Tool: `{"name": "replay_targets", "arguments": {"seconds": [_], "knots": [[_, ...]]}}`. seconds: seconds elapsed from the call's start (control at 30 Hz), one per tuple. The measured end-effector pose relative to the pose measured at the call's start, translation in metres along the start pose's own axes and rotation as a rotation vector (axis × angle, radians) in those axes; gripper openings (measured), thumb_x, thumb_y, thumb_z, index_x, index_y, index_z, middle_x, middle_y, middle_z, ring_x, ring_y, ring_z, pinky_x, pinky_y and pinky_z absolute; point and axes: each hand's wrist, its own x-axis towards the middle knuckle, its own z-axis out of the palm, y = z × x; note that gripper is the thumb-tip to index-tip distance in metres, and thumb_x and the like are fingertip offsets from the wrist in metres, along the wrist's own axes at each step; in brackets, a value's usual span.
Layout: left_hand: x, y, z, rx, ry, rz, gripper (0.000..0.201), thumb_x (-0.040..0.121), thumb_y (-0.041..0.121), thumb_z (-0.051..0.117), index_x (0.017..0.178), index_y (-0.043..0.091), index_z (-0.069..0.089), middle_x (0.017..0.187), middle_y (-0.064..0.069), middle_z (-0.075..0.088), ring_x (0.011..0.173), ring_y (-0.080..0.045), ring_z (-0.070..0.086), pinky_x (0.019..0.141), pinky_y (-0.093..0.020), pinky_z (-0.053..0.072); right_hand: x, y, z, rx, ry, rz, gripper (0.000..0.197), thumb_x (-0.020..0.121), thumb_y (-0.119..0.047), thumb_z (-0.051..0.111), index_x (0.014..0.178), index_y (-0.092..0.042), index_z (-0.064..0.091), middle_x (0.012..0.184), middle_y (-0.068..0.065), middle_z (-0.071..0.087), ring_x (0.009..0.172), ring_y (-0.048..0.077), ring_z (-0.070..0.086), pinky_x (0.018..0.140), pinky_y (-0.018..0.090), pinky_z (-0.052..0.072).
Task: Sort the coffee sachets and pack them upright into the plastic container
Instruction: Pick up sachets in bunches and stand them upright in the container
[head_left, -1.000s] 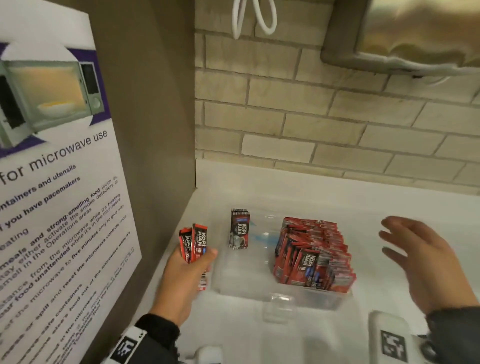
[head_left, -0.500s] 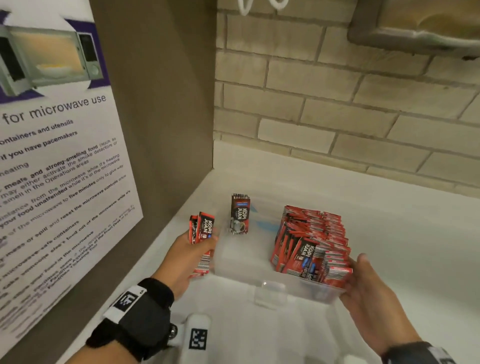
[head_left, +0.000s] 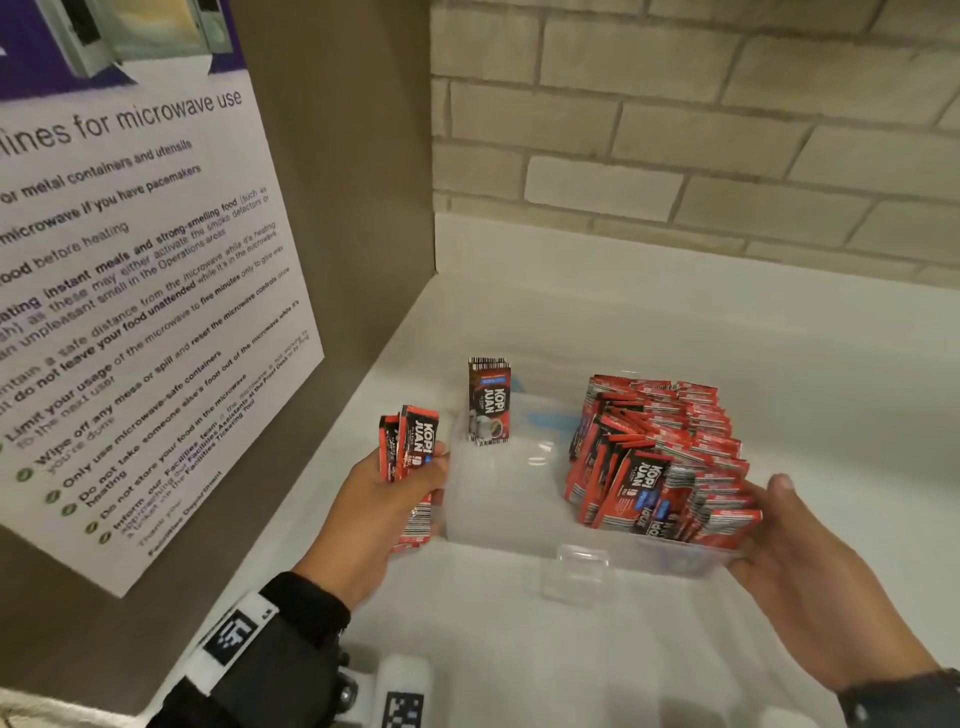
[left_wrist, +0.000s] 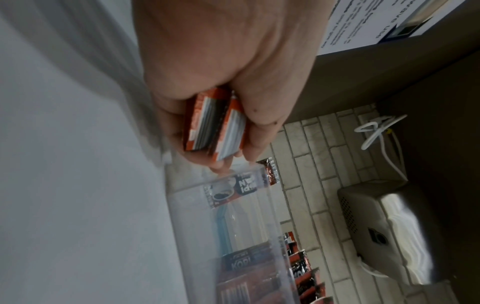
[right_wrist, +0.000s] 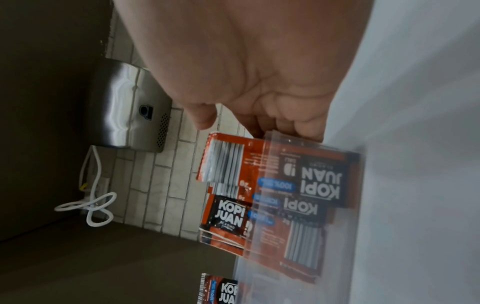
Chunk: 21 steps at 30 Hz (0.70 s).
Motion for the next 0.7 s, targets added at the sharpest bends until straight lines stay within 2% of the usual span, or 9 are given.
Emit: {"name": "replay_targets", "arguments": {"seconds": [0.13, 0.23, 0.27, 0.33, 0.37, 0.47, 0.53, 0.6, 0.7], "knots": [[-0.007, -0.002, -0.012, 0.013, -0.007, 0.066, 0.013, 0.087, 0.02, 0.066, 0.1, 0.021, 0.065, 0.079, 0.002, 0.072, 0.06, -0.008, 0.061, 0.053, -0.026, 0.045, -0.005, -0.003, 0.0, -0.018, 0.085, -0.095, 0.051, 0.095, -0.046, 0.03, 0.129, -0.015, 0.052, 0.126, -0.004, 0.061, 0.111, 0.018, 0.06, 0.095, 0.032, 0.05], [-0.012, 0.013, -0.021, -0.058, 0.012, 0.174, 0.018, 0.086, 0.017, 0.065, 0.103, 0.019, 0.061, 0.08, 0.003, 0.072, 0.06, -0.01, 0.06, 0.049, -0.022, 0.047, -0.001, -0.039, -0.017, -0.168, 0.268, -0.417, 0.027, 0.096, -0.045, 0.04, 0.118, -0.041, 0.056, 0.125, -0.024, 0.051, 0.112, 0.001, 0.052, 0.095, 0.027, 0.043], [-0.014, 0.021, -0.023, -0.086, 0.0, 0.204, 0.02, 0.082, 0.019, 0.066, 0.101, 0.018, 0.061, 0.076, 0.004, 0.069, 0.058, -0.009, 0.06, 0.048, -0.021, 0.047, 0.001, -0.054, -0.025, -0.234, 0.287, -0.47, 0.027, 0.095, -0.048, 0.043, 0.118, -0.043, 0.056, 0.121, -0.026, 0.052, 0.111, -0.002, 0.053, 0.093, 0.029, 0.047], [-0.016, 0.039, -0.023, -0.117, -0.049, 0.25, 0.028, 0.073, 0.026, 0.067, 0.099, 0.018, 0.061, 0.071, 0.005, 0.064, 0.056, -0.008, 0.06, 0.048, -0.022, 0.047, 0.016, -0.08, -0.039, -0.307, 0.371, -0.616, 0.036, 0.093, -0.047, 0.05, 0.125, -0.032, 0.053, 0.126, -0.012, 0.055, 0.115, 0.011, 0.056, 0.09, 0.047, 0.053], [-0.018, 0.048, -0.022, -0.115, -0.076, 0.268, 0.03, 0.07, 0.029, 0.066, 0.097, 0.017, 0.061, 0.069, 0.006, 0.063, 0.055, -0.007, 0.06, 0.047, -0.022, 0.047, 0.016, -0.091, -0.026, -0.311, 0.323, -0.688, 0.035, 0.092, -0.044, 0.053, 0.121, -0.026, 0.055, 0.124, -0.003, 0.058, 0.11, 0.017, 0.06, 0.086, 0.046, 0.055], [-0.018, 0.069, -0.012, -0.091, -0.141, 0.326, 0.027, 0.068, 0.032, 0.066, 0.089, 0.017, 0.059, 0.066, 0.007, 0.063, 0.053, -0.006, 0.059, 0.046, -0.021, 0.047, -0.002, -0.106, 0.07, -0.347, -0.028, -0.771, 0.013, 0.085, -0.026, 0.062, 0.097, -0.021, 0.061, 0.099, -0.001, 0.068, 0.083, 0.012, 0.066, 0.068, 0.021, 0.055], [-0.018, 0.074, -0.004, -0.104, -0.155, 0.352, 0.027, 0.07, 0.036, 0.064, 0.088, 0.016, 0.058, 0.066, 0.006, 0.062, 0.053, -0.007, 0.058, 0.046, -0.022, 0.046, -0.011, -0.092, 0.124, -0.409, -0.266, -0.619, 0.015, 0.083, -0.01, 0.064, 0.096, -0.018, 0.062, 0.088, 0.002, 0.068, 0.072, 0.013, 0.062, 0.062, 0.02, 0.052], [-0.018, 0.073, 0.004, -0.111, -0.151, 0.377, 0.035, 0.072, 0.044, 0.058, 0.09, 0.014, 0.058, 0.067, 0.005, 0.061, 0.054, -0.008, 0.058, 0.046, -0.022, 0.046, -0.008, -0.074, 0.155, -0.439, -0.44, -0.442, 0.024, 0.079, -0.013, 0.069, 0.101, -0.015, 0.059, 0.085, 0.008, 0.062, 0.068, 0.017, 0.057, 0.058, 0.024, 0.05], [-0.021, 0.069, 0.012, -0.13, -0.173, 0.394, 0.046, 0.076, 0.051, 0.047, 0.1, 0.013, 0.059, 0.066, 0.002, 0.064, 0.058, -0.012, 0.063, 0.048, -0.023, 0.049, 0.005, -0.052, 0.182, -0.406, -0.443, -0.381, 0.031, 0.075, -0.014, 0.075, 0.098, -0.013, 0.055, 0.073, 0.006, 0.052, 0.061, 0.014, 0.05, 0.051, 0.025, 0.044]]}}
